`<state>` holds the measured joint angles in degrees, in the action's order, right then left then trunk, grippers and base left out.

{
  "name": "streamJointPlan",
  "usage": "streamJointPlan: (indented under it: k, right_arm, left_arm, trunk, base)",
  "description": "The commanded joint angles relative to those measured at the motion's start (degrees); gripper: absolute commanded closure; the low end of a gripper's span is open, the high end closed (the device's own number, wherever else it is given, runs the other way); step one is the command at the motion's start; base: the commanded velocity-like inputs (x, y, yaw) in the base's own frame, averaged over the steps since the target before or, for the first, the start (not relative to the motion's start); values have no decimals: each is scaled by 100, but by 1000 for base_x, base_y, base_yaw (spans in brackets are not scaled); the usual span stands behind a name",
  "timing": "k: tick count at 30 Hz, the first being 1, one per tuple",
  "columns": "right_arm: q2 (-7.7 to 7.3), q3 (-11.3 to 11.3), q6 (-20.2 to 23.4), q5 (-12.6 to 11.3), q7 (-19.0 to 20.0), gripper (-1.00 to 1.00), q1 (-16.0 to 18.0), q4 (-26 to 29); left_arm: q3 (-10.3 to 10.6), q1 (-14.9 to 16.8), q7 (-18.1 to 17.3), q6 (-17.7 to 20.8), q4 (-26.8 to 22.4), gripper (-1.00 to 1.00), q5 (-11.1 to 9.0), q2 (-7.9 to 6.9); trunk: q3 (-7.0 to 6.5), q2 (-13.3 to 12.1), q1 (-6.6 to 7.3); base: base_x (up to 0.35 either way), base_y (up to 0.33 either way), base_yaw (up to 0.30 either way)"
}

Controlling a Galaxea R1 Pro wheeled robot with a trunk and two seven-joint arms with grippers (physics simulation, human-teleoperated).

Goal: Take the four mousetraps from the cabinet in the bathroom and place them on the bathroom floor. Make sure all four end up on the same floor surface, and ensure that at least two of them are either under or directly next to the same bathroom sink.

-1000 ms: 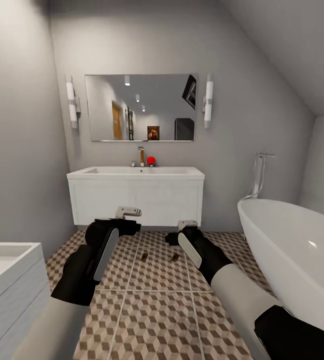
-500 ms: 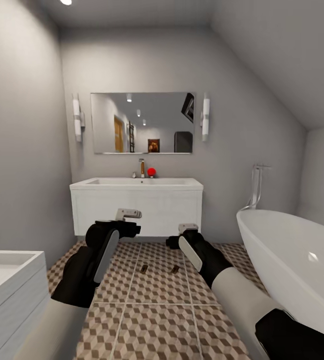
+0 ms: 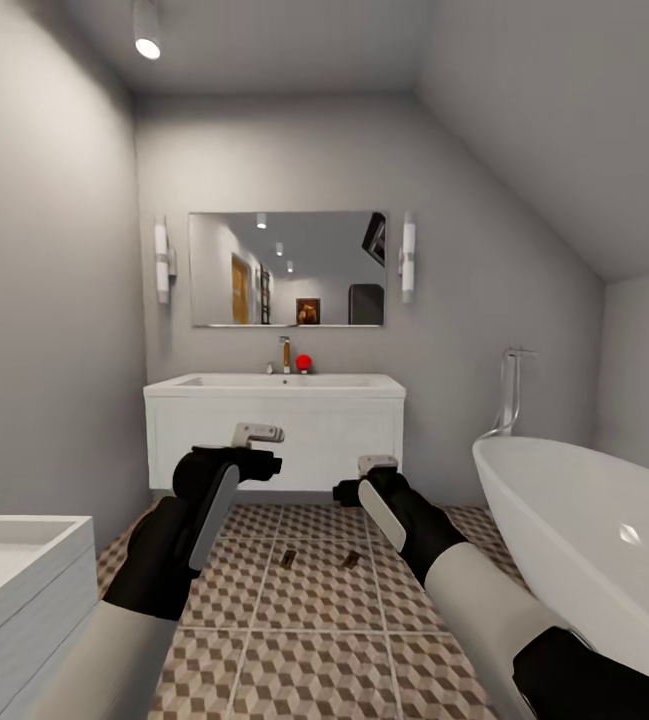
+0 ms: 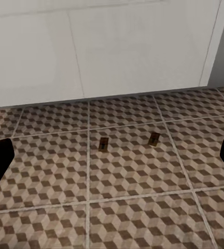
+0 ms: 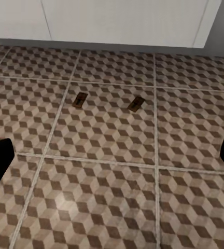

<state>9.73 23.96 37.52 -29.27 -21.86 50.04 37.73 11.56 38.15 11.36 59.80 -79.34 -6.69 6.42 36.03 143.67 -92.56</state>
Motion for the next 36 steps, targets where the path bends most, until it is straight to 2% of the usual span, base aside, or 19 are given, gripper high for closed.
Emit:
streamJointPlan:
  k: [1,10,13,23,34,36]
  right_arm:
    - [-4,25,10,-60,-55,-100,5,6]
    - [1,29,0,-61,-55,-100,-100,14]
    - [2,22,-25,-62,-55,-100,-200,19]
    - [-2,23,-541,-57,-55,-100,-547,24]
    - [2,39,-733,-46,-62,-100,-841,30]
    - [2,41,-741,-46,-61,-100,-869,32]
  left_arm:
    - [4,5,58,20,-3,-100,-60,0]
    - [-2,-21,48,20,422,-100,-74,0]
    - [-3,-24,41,20,705,-100,-92,0]
    - [-3,-46,45,-349,1337,-100,-110,-5]
    - [1,-561,55,-822,1494,-100,-93,-5]
    - [1,-625,57,-892,1504,-100,-92,-6]
  trunk:
    - [-15,1,3]
    - [-215,-11,27]
    - [-281,-15,34]
    - [-525,-28,60]
    - [-812,-43,89]
    - [-851,-123,132]
  base:
    - [0,0,0]
    - [0,0,0]
    - [0,0,0]
    - [0,0,-13]
    - [0,0,-16]
    - [0,0,-5]
